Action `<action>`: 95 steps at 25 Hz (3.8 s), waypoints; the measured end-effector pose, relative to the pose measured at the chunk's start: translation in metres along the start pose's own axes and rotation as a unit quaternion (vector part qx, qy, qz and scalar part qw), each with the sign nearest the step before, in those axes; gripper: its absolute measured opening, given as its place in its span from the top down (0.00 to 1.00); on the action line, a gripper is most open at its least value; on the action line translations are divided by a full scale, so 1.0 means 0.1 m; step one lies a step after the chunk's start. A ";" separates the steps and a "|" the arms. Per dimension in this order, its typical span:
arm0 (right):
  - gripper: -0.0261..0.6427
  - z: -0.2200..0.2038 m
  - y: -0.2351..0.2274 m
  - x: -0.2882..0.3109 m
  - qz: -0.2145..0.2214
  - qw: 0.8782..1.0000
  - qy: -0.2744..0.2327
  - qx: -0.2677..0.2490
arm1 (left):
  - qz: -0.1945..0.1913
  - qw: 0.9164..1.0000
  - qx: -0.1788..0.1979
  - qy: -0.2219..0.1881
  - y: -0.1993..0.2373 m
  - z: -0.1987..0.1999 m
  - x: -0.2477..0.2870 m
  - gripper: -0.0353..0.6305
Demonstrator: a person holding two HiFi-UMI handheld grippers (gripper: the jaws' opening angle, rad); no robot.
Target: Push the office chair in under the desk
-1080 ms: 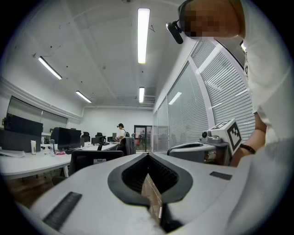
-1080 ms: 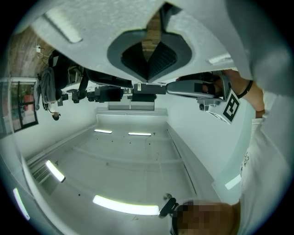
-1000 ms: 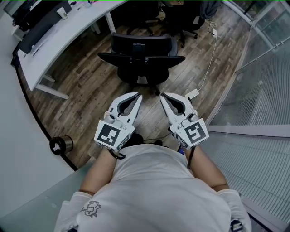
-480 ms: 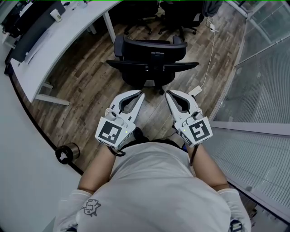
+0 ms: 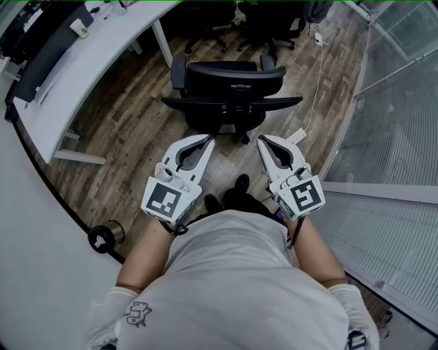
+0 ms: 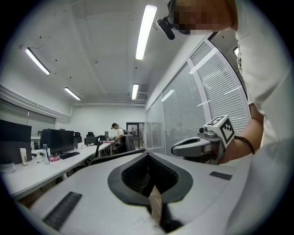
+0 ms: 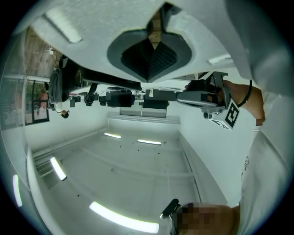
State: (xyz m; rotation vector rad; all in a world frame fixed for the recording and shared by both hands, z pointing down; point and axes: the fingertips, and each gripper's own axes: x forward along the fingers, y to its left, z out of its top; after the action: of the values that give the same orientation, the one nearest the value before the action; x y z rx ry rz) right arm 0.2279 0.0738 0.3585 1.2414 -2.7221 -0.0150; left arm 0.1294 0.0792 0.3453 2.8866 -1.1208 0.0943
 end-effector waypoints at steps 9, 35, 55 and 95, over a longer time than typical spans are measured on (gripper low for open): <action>0.95 -0.12 -0.50 0.32 0.018 1.000 0.008 0.003 | 0.013 1.000 0.019 0.007 0.29 0.01 0.40 0.95; 0.68 -1.25 -1.55 0.79 0.195 0.947 0.210 -0.146 | -0.079 0.902 0.257 0.337 0.89 -1.47 1.37 0.63; 0.78 -2.05 -1.45 1.10 0.230 0.848 0.333 -0.343 | -0.130 0.816 0.346 0.444 1.27 -2.30 1.42 0.75; 0.79 -1.95 -0.65 2.08 0.321 0.803 0.299 -0.403 | -0.043 0.823 0.274 0.496 1.97 -2.37 0.46 0.77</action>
State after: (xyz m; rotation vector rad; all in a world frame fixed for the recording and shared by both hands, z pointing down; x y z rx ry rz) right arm 0.1694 -0.1152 0.5742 0.0293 -2.0247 -0.5354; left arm 0.0208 -0.0823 0.5889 2.5212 -0.7778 1.9075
